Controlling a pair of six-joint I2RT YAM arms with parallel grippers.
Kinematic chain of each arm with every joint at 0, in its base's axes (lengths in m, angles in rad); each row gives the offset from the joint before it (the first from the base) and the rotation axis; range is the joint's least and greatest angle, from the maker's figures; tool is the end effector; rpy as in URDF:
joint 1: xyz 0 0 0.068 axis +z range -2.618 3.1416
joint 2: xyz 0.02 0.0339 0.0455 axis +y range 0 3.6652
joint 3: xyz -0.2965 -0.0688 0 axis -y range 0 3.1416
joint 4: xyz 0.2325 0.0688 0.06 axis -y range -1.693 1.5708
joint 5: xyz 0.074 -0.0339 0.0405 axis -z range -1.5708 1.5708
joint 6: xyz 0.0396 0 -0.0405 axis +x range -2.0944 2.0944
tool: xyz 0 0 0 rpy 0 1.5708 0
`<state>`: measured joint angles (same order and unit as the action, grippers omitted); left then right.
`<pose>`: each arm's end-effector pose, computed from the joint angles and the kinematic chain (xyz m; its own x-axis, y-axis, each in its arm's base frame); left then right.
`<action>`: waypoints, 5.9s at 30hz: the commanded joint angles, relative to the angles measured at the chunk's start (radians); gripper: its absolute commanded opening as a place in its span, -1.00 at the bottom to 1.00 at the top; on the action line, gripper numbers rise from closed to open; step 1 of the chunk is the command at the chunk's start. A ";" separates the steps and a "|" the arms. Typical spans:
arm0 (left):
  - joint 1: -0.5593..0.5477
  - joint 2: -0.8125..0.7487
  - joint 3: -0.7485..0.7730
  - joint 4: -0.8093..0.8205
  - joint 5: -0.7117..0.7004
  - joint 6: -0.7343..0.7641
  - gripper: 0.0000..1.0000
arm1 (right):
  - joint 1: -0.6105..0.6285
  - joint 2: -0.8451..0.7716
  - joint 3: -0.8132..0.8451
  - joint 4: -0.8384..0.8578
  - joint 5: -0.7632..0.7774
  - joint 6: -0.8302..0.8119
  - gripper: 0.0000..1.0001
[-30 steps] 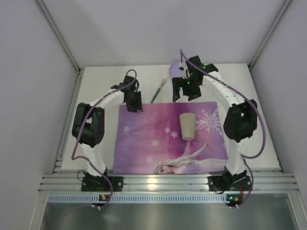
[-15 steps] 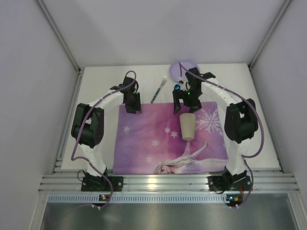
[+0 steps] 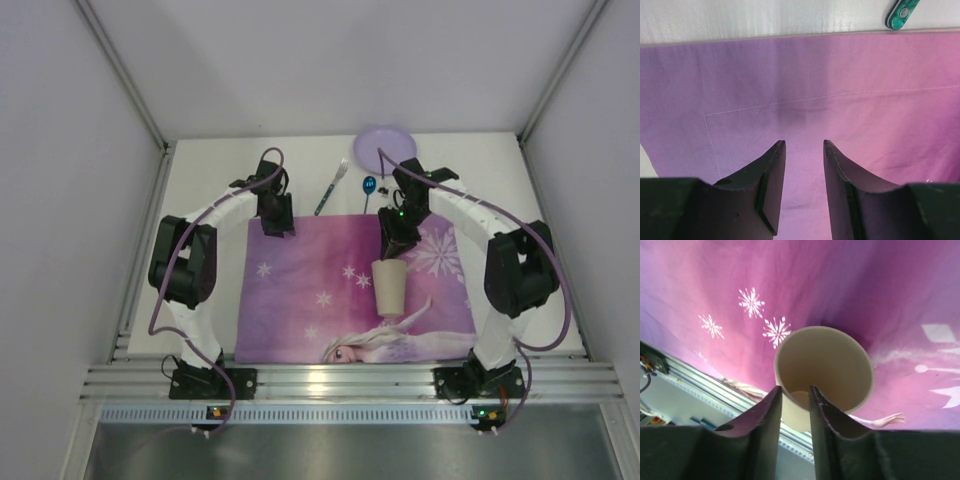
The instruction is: Set the dinner table for one person
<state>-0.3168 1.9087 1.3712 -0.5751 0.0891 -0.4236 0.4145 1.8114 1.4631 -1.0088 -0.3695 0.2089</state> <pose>0.3780 -0.1276 0.2240 -0.9198 -0.1293 -0.3704 -0.0333 0.9665 -0.2546 0.3175 0.1553 0.2701 -0.9675 -0.2144 -0.1343 -0.2505 0.8864 0.3892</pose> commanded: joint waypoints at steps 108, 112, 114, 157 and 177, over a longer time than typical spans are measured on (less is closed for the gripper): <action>-0.034 0.415 0.707 -0.012 0.132 0.184 0.10 | 0.041 -0.320 0.166 0.282 0.847 0.136 0.71; -0.056 0.507 0.781 0.003 0.124 0.189 0.14 | 0.040 -0.379 0.079 0.269 0.850 0.129 0.70; -0.068 0.538 0.807 0.009 0.103 0.198 0.16 | 0.035 -0.399 0.057 0.265 0.848 0.129 0.70; -0.093 -0.239 0.249 -0.202 -0.263 0.043 -1.00 | 0.033 0.528 0.766 0.227 0.472 0.184 0.49; -0.119 -0.559 -0.537 -0.049 -0.140 -0.185 -1.00 | 0.069 0.657 0.750 0.225 0.589 0.270 0.02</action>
<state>-0.4339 1.3510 0.8688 -0.6926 -0.0666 -0.5571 0.4496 2.4508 2.1700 -0.7742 0.1905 0.4553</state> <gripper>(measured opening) 0.177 0.519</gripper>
